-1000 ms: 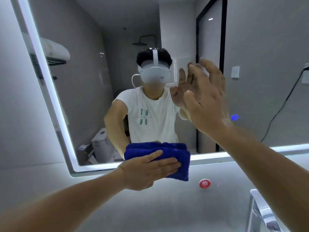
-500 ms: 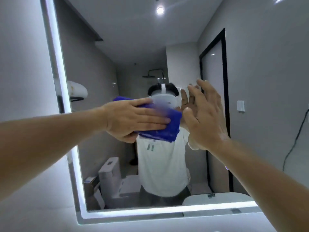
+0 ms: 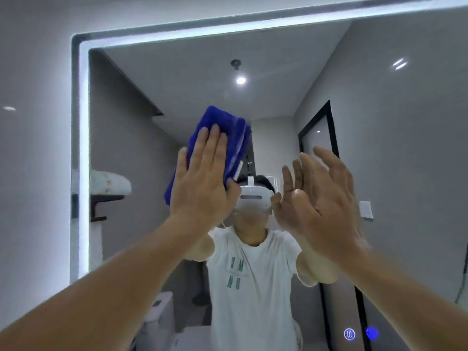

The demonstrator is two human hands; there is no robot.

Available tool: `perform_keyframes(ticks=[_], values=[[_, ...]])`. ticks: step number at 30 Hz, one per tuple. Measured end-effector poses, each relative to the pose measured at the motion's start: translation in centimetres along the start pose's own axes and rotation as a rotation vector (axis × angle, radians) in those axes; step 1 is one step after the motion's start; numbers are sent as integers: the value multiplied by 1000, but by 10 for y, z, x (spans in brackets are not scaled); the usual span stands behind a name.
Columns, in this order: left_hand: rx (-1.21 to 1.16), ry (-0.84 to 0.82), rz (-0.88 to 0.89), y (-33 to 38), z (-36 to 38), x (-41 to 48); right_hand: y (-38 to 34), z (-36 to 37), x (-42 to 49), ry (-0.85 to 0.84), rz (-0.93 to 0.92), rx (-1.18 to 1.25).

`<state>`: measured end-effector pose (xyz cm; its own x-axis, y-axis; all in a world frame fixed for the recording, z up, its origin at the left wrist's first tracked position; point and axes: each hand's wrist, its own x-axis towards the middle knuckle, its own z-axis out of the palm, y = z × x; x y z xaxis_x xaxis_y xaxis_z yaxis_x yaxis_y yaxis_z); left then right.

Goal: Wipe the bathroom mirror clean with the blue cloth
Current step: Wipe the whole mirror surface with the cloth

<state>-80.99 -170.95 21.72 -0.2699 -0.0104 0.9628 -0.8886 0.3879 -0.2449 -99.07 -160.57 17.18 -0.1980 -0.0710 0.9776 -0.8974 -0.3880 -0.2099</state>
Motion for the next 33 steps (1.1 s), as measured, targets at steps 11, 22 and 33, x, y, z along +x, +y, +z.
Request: perform_keyframes(ticks=[11,22,33], values=[[37,-92,202,19,8,13,26,-13,3,-53,-40,70],[1,-209,-78,3,-26,227,61,-35,55,25,-142,22],[3,-54,8,5,-17,235,58,-51,54,57,-89,-12]])
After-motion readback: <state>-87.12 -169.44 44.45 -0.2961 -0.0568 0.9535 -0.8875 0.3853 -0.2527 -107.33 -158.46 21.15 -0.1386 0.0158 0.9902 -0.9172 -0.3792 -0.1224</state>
